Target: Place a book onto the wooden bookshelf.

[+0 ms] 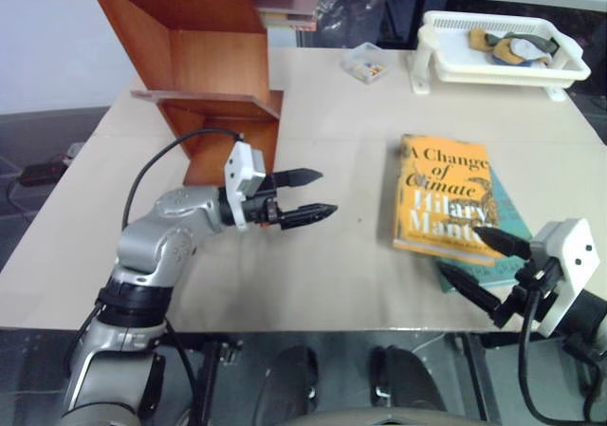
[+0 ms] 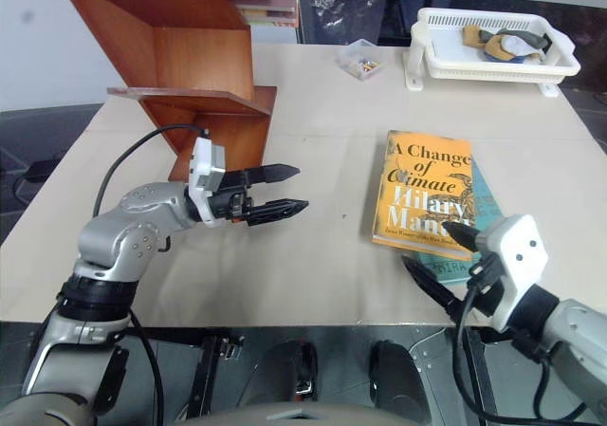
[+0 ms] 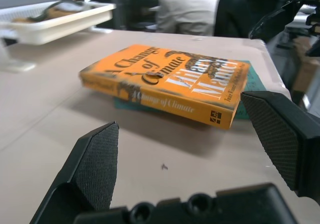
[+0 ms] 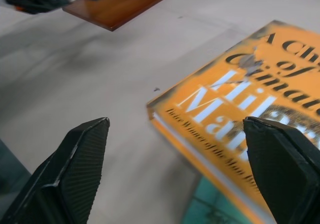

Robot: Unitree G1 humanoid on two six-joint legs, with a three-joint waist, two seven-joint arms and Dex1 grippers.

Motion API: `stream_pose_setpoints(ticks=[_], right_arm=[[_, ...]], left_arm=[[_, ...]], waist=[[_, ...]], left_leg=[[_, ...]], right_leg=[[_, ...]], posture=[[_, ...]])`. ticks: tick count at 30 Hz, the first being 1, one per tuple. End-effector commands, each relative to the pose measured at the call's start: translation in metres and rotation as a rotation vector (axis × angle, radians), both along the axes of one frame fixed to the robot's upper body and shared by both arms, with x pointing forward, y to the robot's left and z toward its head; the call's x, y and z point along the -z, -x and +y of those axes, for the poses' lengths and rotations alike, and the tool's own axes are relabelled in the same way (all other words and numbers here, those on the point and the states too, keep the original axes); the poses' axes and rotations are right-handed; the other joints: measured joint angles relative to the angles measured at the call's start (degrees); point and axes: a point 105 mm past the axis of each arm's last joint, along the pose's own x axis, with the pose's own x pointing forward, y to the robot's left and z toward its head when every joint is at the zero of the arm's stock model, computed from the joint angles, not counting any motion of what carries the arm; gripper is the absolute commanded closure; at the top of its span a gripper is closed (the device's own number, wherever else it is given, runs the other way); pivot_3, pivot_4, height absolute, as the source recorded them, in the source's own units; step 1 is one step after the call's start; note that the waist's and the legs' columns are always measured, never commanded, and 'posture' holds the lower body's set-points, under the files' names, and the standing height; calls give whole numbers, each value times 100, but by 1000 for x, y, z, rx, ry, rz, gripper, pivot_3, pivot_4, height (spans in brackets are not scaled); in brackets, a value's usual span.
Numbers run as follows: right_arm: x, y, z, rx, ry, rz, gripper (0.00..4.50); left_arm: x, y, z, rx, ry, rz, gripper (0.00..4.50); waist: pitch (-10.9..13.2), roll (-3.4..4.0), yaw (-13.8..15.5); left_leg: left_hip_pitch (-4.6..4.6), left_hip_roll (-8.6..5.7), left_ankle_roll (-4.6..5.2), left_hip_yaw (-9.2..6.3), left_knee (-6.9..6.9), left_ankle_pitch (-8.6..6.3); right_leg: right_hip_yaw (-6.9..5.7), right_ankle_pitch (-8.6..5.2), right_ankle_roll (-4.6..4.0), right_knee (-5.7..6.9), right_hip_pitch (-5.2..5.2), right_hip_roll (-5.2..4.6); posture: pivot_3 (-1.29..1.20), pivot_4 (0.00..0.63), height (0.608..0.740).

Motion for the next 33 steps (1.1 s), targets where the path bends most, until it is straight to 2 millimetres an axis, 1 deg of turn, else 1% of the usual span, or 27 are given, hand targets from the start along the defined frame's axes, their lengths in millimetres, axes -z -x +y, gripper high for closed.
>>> stream_pose_setpoints(ticks=[1, 2, 4, 6, 8, 14, 17, 21, 26, 28, 32, 33], right_arm=[[-7, 5, 6, 38, -14, -129, 51], [-1, 11, 8, 26, 2, -118, 51], [4, 19, 7, 30, 41, -131, 51], [3, 24, 8, 25, 40, -150, 51], [-1, 28, 8, 11, 41, -168, 51], [-9, 23, 8, 34, 56, -221, 51], [-9, 21, 10, 27, 56, -219, 51], [-13, 15, 9, 34, 68, -230, 51], [-20, 8, 12, 21, 62, -238, 51], [-22, 6, 12, 11, 65, -230, 51], [-25, 2, 13, 3, 75, -228, 51], [-26, 1, 12, 5, 76, -230, 51]], left_arm=[[0, -11, -6, 24, -32, -73, 0], [3, -14, -10, 40, -31, -49, 0], [1, -21, -19, 49, 18, 84, 0], [3, -30, -27, 38, 26, 205, 0], [4, -36, -34, 37, 22, 264, 0], [5, -43, -53, 44, 27, 585, 0], [10, -50, -60, -2, 16, 706, 0], [13, -51, -83, -21, 17, 907, 0], [16, -54, -99, -43, 49, 1013, 0], [19, -56, -107, -54, 50, 1014, 0], [23, -59, -114, -71, 66, 1029, 0], [24, -59, -118, -68, 80, 1040, 0]], waist=[[-1, -2, 30], [-1, -3, 35], [-1, -2, 91], [4, -17, 101], [6, -27, 46], [14, -43, 23], [16, -45, 29], [22, -55, 39], [24, -58, 24], [24, -58, 28], [24, -59, 36], [24, -59, 36]], left_leg=[[0, 0, 0, -1, 0, 0], [-2, 1, 0, -6, -1, 0], [-4, 2, 0, -13, -1, 0], [-12, 1, 1, -18, 3, 1], [-18, 4, 2, -20, 27, 0], [-15, 7, 10, -24, 40, -6], [-17, 7, 10, -27, 39, -6], [-36, 2, 11, -37, 45, -6], [-55, 1, 12, -45, 50, -7], [-57, 1, 12, -47, 50, -7], [-65, 0, 12, -53, 56, -6], [-68, 0, 12, -54, 56, -6]], right_leg=[[-1, 0, 0, 1, 0, 0], [-6, -1, 0, 1, 0, 5], [-11, -1, 0, 2, 0, 6], [-17, -2, 2, 1, 0, 5], [-15, -1, 5, 2, 2, 9], [-10, 0, 6, 9, 8, 14], [-11, -1, 5, 9, 7, 15], [-19, 0, 7, 6, 0, 13], [-25, 8, 20, 5, -14, 15], [-27, 11, 25, 6, -16, 16], [-34, 14, 28, 6, -16, 14], [-36, 14, 28, 5, -17, 14]], posture=[[0, 150, 740], [0, 150, 740], [0, 150, 740], [0, 150, 740], [0, 150, 740], [0, 150, 740], [0, 150, 740], [0, 150, 740], [0, 150, 740], [0, 150, 740], [0, 150, 740], [0, 150, 740]])
